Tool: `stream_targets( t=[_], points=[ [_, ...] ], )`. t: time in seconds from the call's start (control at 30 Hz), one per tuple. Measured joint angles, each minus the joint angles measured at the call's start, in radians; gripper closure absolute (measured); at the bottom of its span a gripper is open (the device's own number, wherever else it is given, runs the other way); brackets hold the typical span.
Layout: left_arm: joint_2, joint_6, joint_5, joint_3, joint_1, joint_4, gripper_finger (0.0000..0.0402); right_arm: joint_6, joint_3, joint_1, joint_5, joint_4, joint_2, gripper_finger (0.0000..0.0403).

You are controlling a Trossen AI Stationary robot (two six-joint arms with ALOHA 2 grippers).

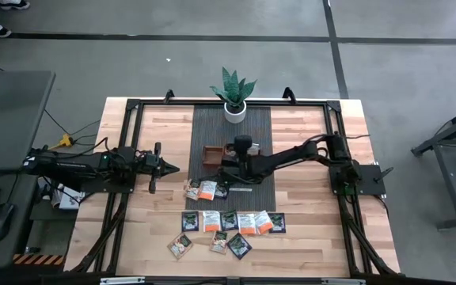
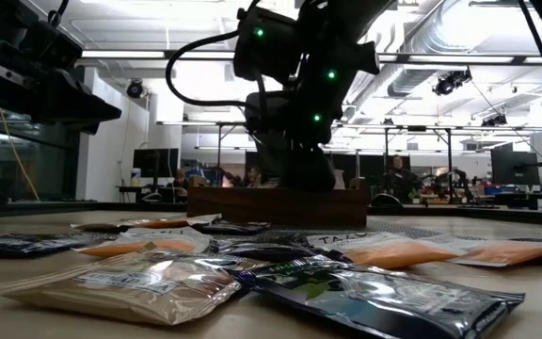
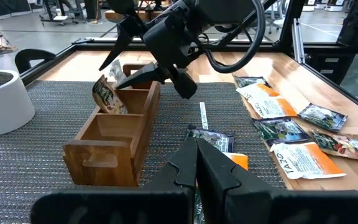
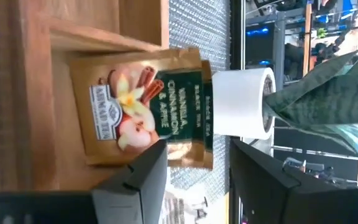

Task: Pick & Place Tea
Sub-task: Put the violet tea bag into the left section of the wooden organizer

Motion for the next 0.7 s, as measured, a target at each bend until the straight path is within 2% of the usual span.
stream_targets(
  t=[0.23, 0.57, 0.7],
  points=[
    [0.000, 0.000, 0.000, 0.000, 0.000, 0.000, 0.0401, 0.176, 0.000, 0.025, -0.010, -0.172, -0.061, 0.0233],
    [0.000, 0.000, 0.000, 0.000, 0.000, 0.000, 0.0401, 0.586, -0.016, 0.106, -0.270, -0.591, -0.164, 0.0233],
    [0.000, 0.000, 0.000, 0.000, 0.000, 0.000, 0.0401, 0.689, -0.060, 0.155, -0.353, -0.674, -0.222, 0.0231]
  ],
)
